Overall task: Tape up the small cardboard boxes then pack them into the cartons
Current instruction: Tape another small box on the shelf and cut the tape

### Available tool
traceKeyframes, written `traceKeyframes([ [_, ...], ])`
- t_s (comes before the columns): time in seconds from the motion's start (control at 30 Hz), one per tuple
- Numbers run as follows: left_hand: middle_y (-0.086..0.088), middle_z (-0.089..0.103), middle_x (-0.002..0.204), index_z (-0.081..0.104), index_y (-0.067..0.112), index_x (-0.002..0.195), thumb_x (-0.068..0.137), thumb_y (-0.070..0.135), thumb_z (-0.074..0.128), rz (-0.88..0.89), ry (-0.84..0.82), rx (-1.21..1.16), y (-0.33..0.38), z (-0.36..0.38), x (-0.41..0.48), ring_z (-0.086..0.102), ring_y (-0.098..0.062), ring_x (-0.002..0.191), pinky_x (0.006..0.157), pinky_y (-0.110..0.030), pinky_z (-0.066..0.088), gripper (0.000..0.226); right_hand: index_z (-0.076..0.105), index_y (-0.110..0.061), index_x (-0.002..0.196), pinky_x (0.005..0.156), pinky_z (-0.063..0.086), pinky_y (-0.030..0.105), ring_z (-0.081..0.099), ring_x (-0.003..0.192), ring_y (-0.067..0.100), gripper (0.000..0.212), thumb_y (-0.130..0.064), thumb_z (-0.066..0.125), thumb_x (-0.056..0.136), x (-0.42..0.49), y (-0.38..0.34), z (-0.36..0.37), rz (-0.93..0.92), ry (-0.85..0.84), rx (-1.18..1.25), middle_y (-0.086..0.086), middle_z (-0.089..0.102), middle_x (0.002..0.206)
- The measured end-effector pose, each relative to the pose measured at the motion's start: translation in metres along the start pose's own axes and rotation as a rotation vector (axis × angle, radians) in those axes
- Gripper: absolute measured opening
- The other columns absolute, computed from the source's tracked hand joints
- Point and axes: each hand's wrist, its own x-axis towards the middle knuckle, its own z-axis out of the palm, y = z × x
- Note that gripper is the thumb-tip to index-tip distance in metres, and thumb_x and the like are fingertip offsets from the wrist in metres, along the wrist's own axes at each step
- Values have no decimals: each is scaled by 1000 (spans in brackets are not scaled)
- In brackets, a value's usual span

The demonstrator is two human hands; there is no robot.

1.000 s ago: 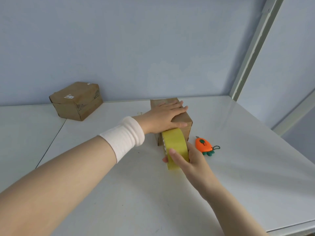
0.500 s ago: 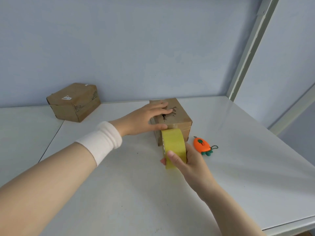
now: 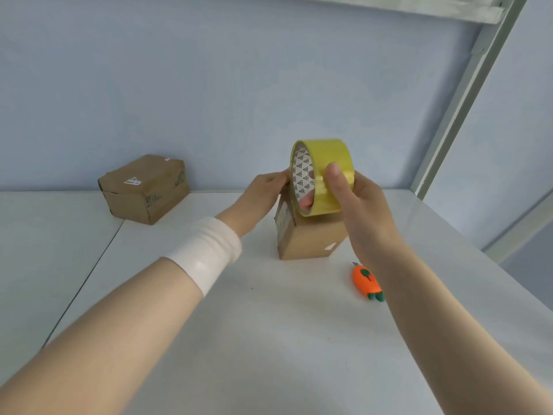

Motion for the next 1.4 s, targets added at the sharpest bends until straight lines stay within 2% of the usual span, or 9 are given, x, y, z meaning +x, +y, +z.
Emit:
traceKeyframes([
  [0.1, 4, 65, 66, 65, 19, 74, 94, 29, 43, -87, 129, -295, -1, 12, 6, 55, -16, 72, 78, -31, 42, 31, 61, -12, 90, 68, 51, 20, 67, 70, 10, 40, -50, 50, 85, 17, 15, 5, -38, 21, -38, -4, 71, 68],
  [0.27, 2, 58, 60, 60, 19, 74, 94, 29, 38, -245, 193, -364, -3, 17, 21, 46, -15, 57, 53, -24, 34, 31, 57, -5, 103, 74, 53, 28, 68, 81, 12, 39, -41, 57, 86, 43, 31, 1, -50, 28, -105, -5, 73, 76],
  [0.43, -6, 55, 75, 56, 15, 76, 95, 29, 37, -272, 192, -276, -8, 12, 30, 46, -20, 64, 56, -25, 37, 30, 58, -14, 93, 68, 48, 20, 66, 73, 5, 21, -34, 55, 93, 55, 28, 12, -57, 101, -144, -7, 70, 71],
  [0.6, -8, 45, 88, 45, 17, 89, 92, 31, 38, -281, 181, -248, -13, 14, 38, 38, -19, 81, 73, -31, 31, 16, 60, -17, 91, 64, 49, 16, 66, 71, 5, 32, -47, 54, 82, 29, 24, 2, -115, 114, -56, -6, 72, 72],
  [0.8, -10, 48, 78, 48, 13, 76, 93, 26, 38, -265, 197, -252, -16, 13, 40, 41, -20, 76, 69, -31, 34, 24, 59, -11, 94, 82, 48, 24, 66, 83, 8, 22, -31, 58, 86, 20, 26, 10, -138, 11, -155, -5, 70, 77],
  [0.97, -8, 34, 75, 39, 15, 82, 90, 29, 39, -274, 208, -256, -15, 14, 40, 30, -20, 72, 60, -29, 27, 16, 58, -23, 84, 62, 43, 8, 63, 66, 1, 17, -40, 61, 79, -6, 31, 10, -164, 73, -136, -10, 69, 64],
  [1.07, -3, 27, 66, 30, 17, 68, 90, 29, 40, -265, 214, -280, -17, 14, 42, 23, -18, 63, 55, -30, 20, 27, 59, -28, 74, 64, 43, 9, 62, 68, -1, 17, -45, 59, 75, -32, 43, 10, -148, 82, -207, -11, 69, 65],
  [1.2, -7, 28, 75, 32, 17, 74, 91, 30, 40, -251, 216, -296, -16, 16, 41, 25, -19, 71, 58, -30, 21, 23, 58, -25, 78, 68, 47, 13, 64, 69, 2, 5, -30, 60, 78, -39, 51, 12, -125, 91, -180, -9, 69, 66],
  [1.4, -8, 29, 80, 32, 16, 75, 91, 29, 38, -216, 202, -267, -18, 14, 39, 24, -21, 76, 60, -30, 22, 21, 59, -20, 84, 56, 44, 5, 62, 58, -5, 28, -45, 58, 70, -61, 54, 17, -126, 168, -63, -14, 67, 65],
])
